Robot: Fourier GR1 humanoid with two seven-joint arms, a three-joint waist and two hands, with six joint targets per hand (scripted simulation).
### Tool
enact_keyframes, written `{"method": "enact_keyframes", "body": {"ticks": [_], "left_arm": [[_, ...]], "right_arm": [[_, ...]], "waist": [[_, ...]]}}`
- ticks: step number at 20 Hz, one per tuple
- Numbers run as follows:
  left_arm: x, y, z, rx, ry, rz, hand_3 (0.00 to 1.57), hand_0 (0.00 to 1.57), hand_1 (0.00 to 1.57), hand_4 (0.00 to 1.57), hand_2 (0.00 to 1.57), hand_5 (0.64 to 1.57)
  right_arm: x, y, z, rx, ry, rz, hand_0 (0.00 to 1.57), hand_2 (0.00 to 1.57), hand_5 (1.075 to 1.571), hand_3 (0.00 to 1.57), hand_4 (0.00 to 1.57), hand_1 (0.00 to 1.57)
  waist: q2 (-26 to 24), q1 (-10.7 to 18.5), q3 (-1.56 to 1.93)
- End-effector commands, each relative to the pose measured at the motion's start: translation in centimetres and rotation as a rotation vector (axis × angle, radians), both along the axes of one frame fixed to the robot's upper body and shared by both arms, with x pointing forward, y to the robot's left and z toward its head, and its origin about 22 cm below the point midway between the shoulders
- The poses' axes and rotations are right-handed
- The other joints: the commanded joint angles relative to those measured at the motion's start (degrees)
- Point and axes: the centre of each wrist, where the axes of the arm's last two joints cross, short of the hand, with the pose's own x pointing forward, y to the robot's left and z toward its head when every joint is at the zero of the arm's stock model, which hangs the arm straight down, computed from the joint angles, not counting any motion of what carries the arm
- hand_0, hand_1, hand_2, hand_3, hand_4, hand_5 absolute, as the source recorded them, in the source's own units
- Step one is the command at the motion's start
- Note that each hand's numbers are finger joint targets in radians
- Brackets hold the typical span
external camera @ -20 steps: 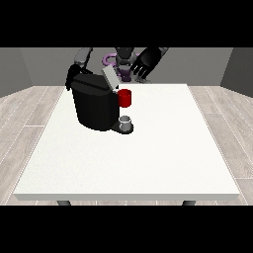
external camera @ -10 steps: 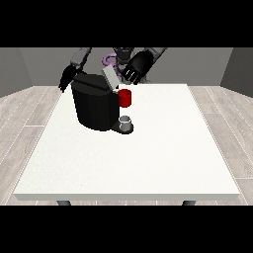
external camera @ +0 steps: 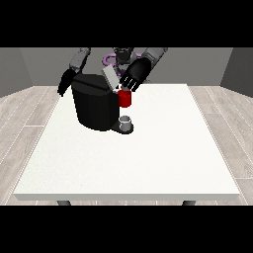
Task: Insert the coffee pod into the coffee machine and close the lid
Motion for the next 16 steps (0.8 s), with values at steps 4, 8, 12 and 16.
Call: {"method": "enact_keyframes", "body": {"ticks": [4, 8, 12, 16], "left_arm": [[0.2, -0.2, -2.3, 0.024, 0.052, -0.039, 1.23, 1.24, 1.24, 0.42, 1.28, 1.571], [0.2, 1.2, -0.9, -0.028, 0.020, 0.005, 1.19, 1.19, 1.19, 0.43, 1.23, 1.571], [0.4, 0.3, -1.5, 0.015, -0.007, -0.021, 1.19, 1.17, 1.17, 0.42, 1.23, 1.571], [0.5, -1.5, -1.4, -0.005, -0.020, -0.021, 1.20, 1.23, 1.23, 0.41, 1.26, 1.571]], "right_arm": [[-0.9, -1.5, -1.6, -0.019, 0.038, -0.018, 0.00, 0.00, 1.571, 0.00, 0.03, 0.00], [-1.0, -1.7, -1.2, 0.003, 0.003, 0.009, 0.00, 0.00, 1.571, 0.00, 0.17, 0.00], [-0.7, 0.9, 0.0, 0.010, -0.017, -0.009, 0.00, 0.00, 1.571, 0.00, 0.00, 0.00], [-0.1, 1.6, 0.1, 0.026, -0.013, -0.012, 0.00, 0.00, 1.571, 0.00, 0.00, 0.00]], "waist": [[-1.75, 0.14, 0.00], [0.16, -1.10, 0.01], [1.27, -1.33, -0.01], [1.44, 0.18, 0.00]]}}
